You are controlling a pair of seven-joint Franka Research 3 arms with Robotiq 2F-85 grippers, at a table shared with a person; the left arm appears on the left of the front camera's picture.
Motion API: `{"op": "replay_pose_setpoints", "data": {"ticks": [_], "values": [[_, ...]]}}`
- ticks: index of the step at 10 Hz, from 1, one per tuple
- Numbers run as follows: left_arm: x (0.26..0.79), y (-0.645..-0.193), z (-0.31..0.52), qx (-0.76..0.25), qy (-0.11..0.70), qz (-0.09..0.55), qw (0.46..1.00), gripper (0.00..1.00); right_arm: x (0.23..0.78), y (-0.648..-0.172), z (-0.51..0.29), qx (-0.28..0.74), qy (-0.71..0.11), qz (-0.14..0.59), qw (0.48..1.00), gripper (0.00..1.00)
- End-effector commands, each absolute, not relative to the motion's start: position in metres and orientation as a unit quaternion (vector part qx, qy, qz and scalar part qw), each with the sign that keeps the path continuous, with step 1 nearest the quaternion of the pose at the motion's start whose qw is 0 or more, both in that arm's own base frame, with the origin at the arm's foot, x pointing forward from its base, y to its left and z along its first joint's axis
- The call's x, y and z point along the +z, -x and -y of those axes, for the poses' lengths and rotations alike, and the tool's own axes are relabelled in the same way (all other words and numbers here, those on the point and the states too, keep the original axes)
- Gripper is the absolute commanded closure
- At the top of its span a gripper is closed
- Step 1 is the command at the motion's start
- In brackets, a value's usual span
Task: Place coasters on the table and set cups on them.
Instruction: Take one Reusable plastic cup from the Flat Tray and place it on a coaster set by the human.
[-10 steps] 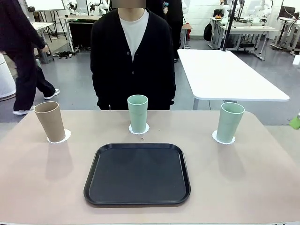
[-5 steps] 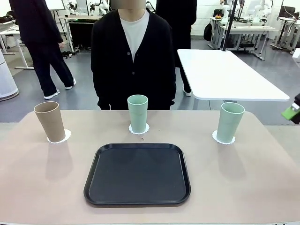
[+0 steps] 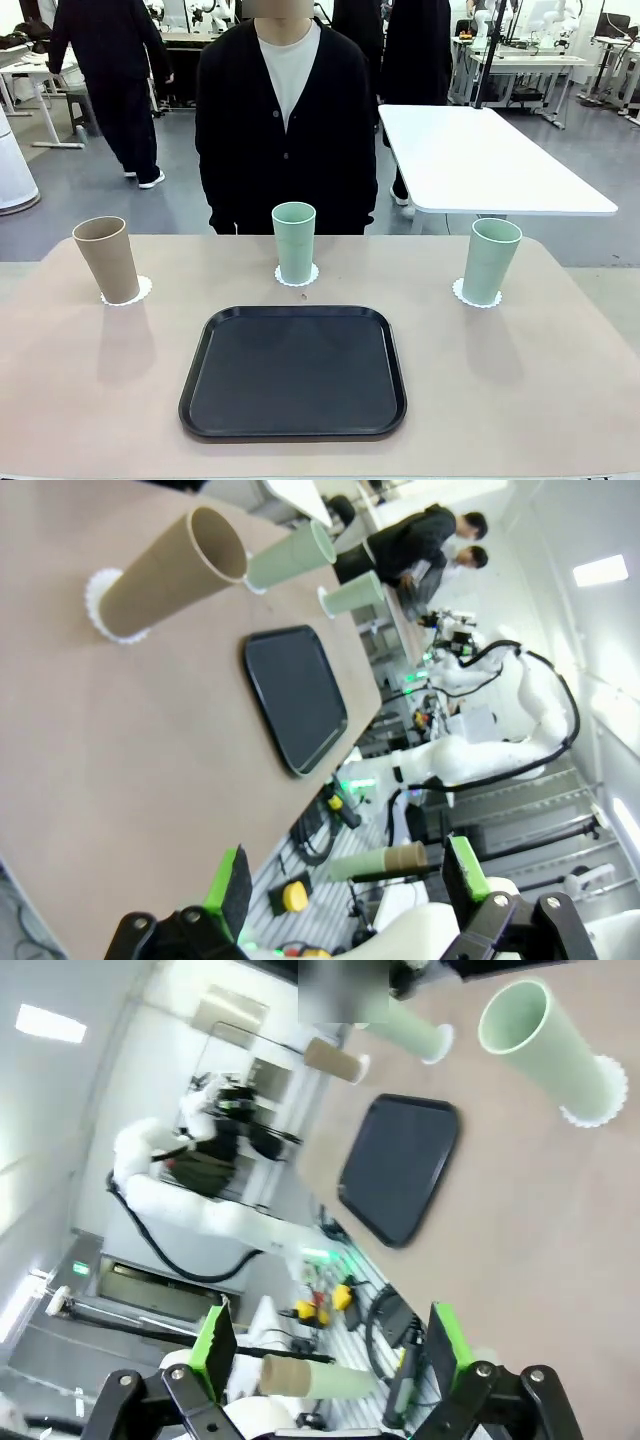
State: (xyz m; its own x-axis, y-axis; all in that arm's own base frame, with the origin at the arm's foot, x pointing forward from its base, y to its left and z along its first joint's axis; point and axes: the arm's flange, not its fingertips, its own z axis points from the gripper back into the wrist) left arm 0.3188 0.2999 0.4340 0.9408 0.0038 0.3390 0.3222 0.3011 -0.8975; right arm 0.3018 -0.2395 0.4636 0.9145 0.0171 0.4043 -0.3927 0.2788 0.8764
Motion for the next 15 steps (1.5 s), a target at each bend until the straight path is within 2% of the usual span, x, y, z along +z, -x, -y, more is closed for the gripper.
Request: {"op": "replay_pose_setpoints", "data": {"ticks": [1,4,8,9,15], "values": [[0.436,-0.318,-0.298,-0.094,0.58,0.14,0.797,0.0,0.452,-0.324,0.284,0.132,-0.635,0.138,0.749,0.0],[0.436,-0.318,-0.298,-0.094,0.58,0.14,0.797,0.0,0.443,-0.314,0.327,0.146,-0.651,0.103,0.738,0.0],[0.436,-0.318,-0.298,-0.094,0.58,0.14,0.797,0.0,0.44,-0.303,0.343,0.152,-0.657,0.126,0.727,0.0],[0.436,-0.318,-0.298,-0.094,0.58,0.14,0.797,0.0,0.419,-0.314,0.284,0.125,-0.652,0.117,0.739,0.0],[0.436,-0.318,-0.298,-0.094,0.58,0.14,0.797,0.0,0.419,-0.314,0.284,0.125,-0.652,0.117,0.739,0.0]]}}
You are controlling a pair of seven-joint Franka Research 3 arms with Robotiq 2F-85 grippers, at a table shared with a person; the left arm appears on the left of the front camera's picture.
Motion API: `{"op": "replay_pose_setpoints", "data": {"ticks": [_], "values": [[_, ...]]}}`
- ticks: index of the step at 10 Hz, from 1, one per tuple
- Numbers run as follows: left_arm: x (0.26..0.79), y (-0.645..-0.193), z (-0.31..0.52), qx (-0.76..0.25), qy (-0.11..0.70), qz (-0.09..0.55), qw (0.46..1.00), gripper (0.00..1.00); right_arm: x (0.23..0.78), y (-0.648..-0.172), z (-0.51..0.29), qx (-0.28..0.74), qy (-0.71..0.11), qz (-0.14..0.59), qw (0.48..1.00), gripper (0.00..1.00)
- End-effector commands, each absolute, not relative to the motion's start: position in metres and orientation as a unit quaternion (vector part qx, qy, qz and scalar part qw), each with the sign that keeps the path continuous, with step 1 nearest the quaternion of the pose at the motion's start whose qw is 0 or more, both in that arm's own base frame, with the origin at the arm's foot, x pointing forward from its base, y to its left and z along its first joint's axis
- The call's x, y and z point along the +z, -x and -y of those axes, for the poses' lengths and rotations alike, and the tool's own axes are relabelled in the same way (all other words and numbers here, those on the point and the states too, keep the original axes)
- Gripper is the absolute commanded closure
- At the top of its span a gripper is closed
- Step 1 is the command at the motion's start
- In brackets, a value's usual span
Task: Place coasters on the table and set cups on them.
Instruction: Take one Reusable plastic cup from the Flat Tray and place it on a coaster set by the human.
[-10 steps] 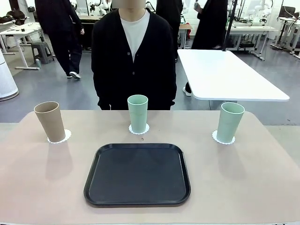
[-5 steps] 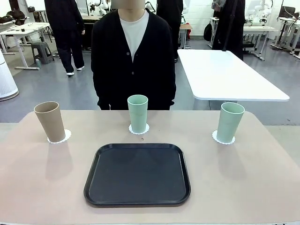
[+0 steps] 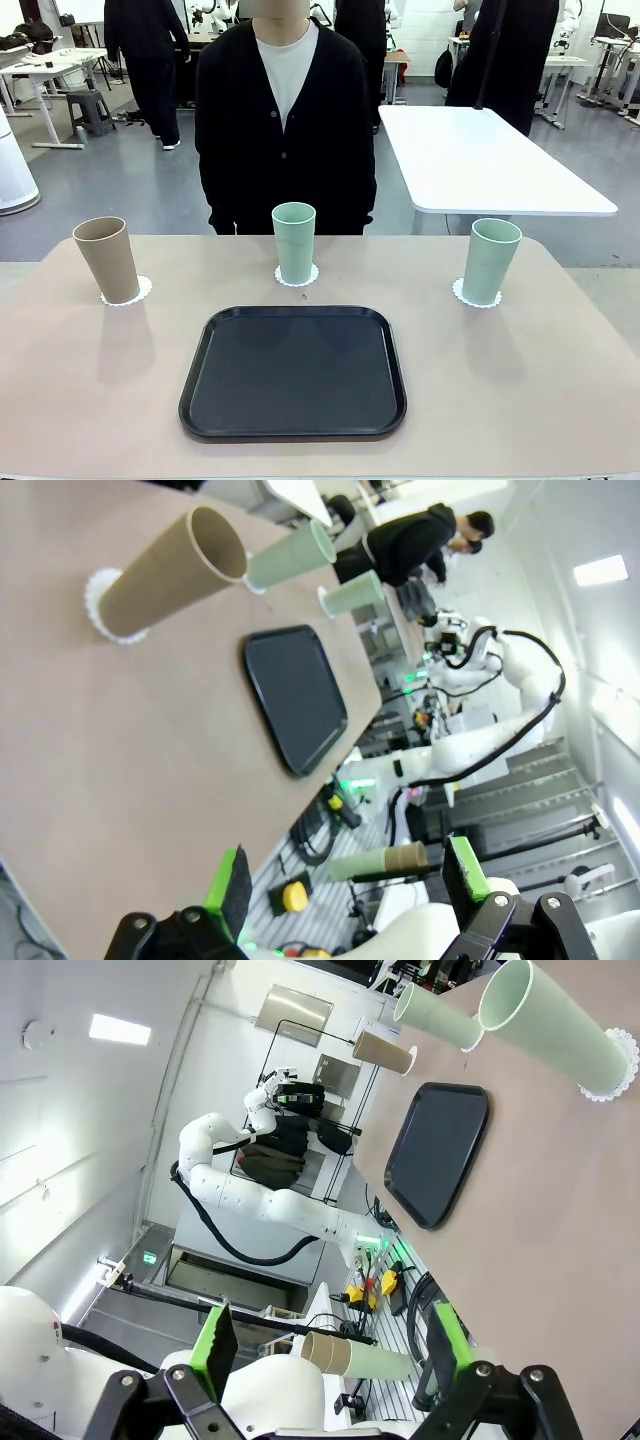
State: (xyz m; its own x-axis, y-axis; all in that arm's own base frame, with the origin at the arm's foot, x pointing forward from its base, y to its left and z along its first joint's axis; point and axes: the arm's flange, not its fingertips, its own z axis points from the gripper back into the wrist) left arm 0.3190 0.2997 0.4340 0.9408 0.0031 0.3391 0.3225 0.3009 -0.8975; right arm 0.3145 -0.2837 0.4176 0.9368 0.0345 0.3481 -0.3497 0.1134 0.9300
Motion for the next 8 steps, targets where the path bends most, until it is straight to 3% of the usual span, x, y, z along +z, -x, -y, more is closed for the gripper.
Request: {"op": "replay_pose_setpoints", "data": {"ticks": [1,8], "values": [[0.4359,-0.3181,-0.2984,-0.094,0.58,0.14,0.797,0.0,0.4194,-0.3136,0.2842,0.125,-0.652,0.117,0.739,0.0],[0.4359,-0.3181,-0.2984,-0.094,0.58,0.14,0.797,0.0,0.4194,-0.3136,0.2842,0.125,-0.652,0.117,0.739,0.0]]}}
